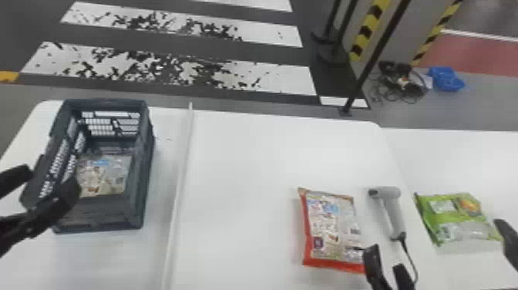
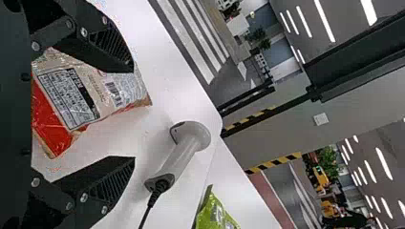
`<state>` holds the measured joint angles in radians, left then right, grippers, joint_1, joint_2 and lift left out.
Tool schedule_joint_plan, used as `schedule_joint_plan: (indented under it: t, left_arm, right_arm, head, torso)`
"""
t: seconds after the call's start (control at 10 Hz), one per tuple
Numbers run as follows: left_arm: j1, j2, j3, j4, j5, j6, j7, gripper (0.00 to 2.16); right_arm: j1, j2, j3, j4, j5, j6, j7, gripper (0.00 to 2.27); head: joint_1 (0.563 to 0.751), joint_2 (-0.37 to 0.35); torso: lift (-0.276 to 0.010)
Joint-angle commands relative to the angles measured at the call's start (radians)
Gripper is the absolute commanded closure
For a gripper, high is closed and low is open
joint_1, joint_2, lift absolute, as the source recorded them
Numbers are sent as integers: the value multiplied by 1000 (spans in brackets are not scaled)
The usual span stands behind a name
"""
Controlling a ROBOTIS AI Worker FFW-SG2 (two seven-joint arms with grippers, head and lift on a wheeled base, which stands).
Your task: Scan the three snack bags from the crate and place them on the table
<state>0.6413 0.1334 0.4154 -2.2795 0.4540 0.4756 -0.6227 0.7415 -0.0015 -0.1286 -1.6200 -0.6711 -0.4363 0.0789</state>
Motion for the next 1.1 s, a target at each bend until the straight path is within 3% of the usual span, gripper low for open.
schedule_joint_plan:
  t: [0.0, 0.3, 0.5, 0.7, 0.8, 1.0]
  left_arm:
    - [1, 0, 0, 0, 0, -1, 1, 70]
    - [0, -1, -20, 0, -5, -10, 17, 70]
    - [0, -3, -47, 2, -23, -19, 34, 70]
    - [0, -3, -64, 11, -38, -37, 37, 70]
    - [0, -3, -69, 15, -41, -37, 38, 70]
    - [-6, -5, -99, 37, -69, -68, 54, 70]
  right_arm:
    - [6, 2, -14, 9, 1, -25, 35, 164]
    - [41, -17, -29, -9, 87, -71, 219, 184]
    - [87, -25, -25, -61, 151, -110, 254, 225]
    - [82, -46, -28, -61, 168, -101, 269, 1035]
    - [84, -58, -46, -63, 183, -80, 294, 1862]
    - [76, -60, -60, -60, 214, 52, 398, 2128]
  head:
    - [695, -168]
    - [695, -153]
    - [695, -128]
    - [695, -118]
    - [695, -119]
    - [695, -110]
  torso:
    - [-36]
    - [-36]
    - [-36]
    - [-36]
    - [-36]
    - [-36]
